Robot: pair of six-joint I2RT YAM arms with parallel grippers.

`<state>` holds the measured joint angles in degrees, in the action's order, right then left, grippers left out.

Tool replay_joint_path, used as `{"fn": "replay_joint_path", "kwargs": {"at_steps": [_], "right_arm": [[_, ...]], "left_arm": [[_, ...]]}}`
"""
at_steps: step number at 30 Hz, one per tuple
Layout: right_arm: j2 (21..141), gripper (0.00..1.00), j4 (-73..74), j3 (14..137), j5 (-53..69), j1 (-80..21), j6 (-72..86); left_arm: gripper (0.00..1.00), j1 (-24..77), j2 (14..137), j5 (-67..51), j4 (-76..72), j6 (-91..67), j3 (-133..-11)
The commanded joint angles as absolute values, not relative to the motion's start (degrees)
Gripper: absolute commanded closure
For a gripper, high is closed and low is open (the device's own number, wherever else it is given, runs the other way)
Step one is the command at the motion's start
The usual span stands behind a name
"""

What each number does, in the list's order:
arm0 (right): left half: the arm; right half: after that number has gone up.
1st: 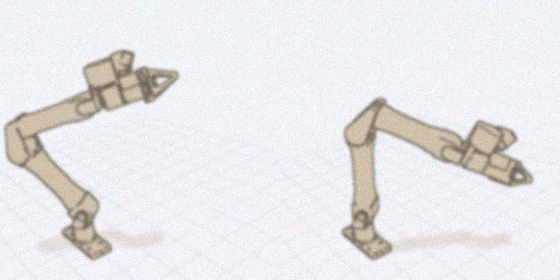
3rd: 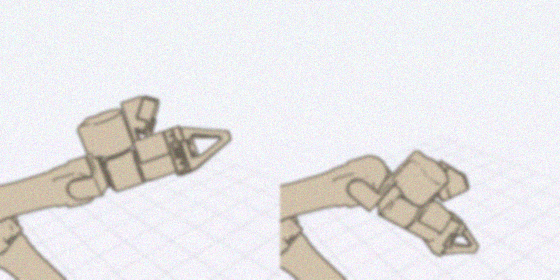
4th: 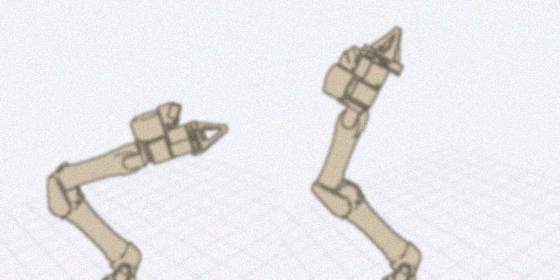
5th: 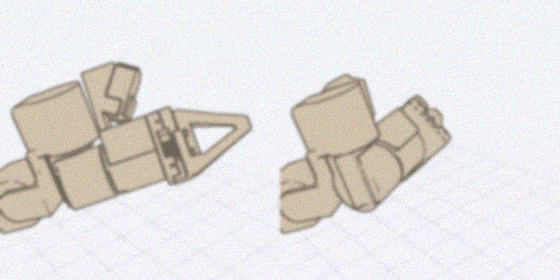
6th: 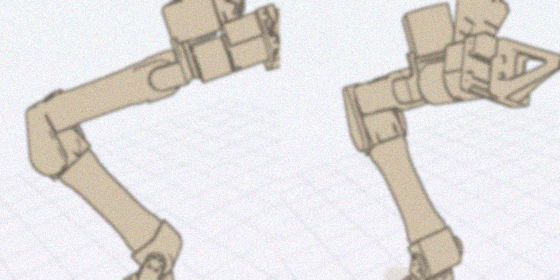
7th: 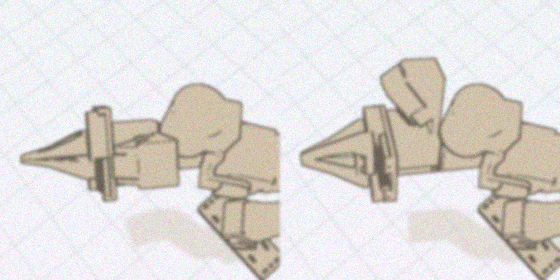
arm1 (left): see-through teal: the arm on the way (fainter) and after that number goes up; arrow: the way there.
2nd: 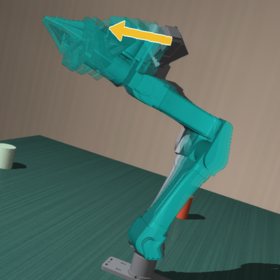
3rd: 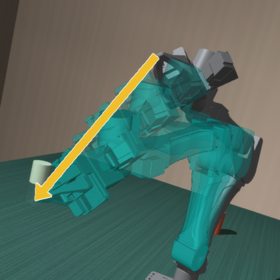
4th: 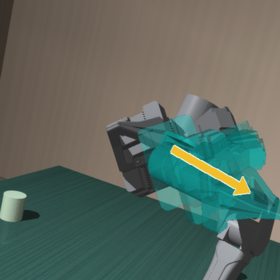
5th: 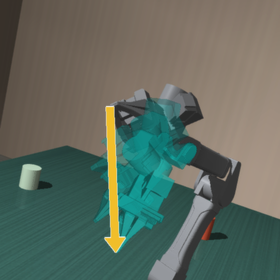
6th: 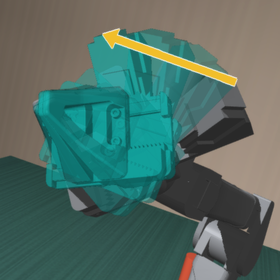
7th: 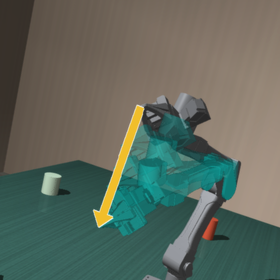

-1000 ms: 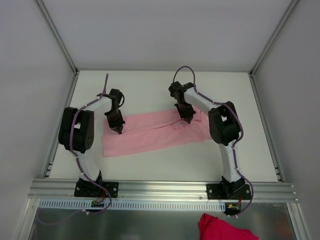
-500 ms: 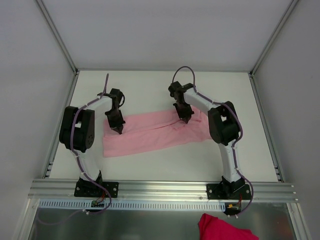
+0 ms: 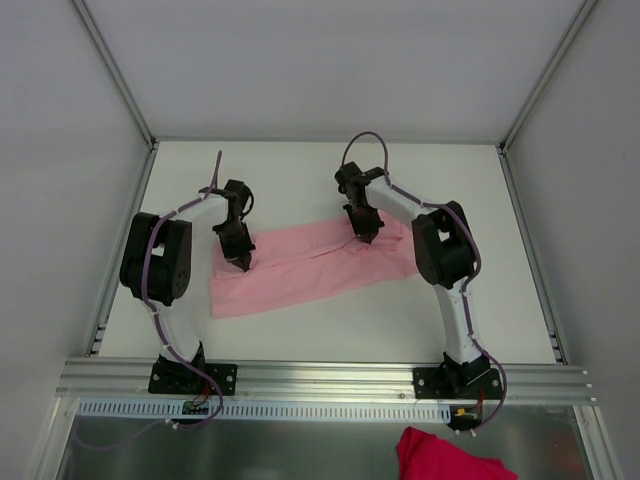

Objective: Fold and stack the t-shirts
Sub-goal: Rotate the tshirt 90 degrees

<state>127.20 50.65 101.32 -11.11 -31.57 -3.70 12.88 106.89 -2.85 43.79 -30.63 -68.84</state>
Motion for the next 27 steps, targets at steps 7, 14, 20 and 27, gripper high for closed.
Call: {"fn": "replay_joint_path", "kwargs": {"at_steps": [7,14,20,27], "right_arm": [[133.9,0.99,49.1,114.3,-9.9,-29.9,-4.7],[135.1,0.99,46.8,116.5,-7.5,-29.1,-4.4],[135.6,0.99,44.3,117.2,-5.8,-29.2,-6.5],[138.1,0.99,43.1,120.5,-1.5,-29.1,-8.7]], "left_arm": [[1.0,15.7,104.3,-6.5,44.4,-32.3,-65.8],[1.0,19.2,104.0,-8.2,44.1,-32.7,-65.7],[1.0,23.7,104.4,-9.5,42.8,-33.7,-66.0],[1.0,28.5,104.2,-10.1,42.8,-35.9,-66.3]]}}
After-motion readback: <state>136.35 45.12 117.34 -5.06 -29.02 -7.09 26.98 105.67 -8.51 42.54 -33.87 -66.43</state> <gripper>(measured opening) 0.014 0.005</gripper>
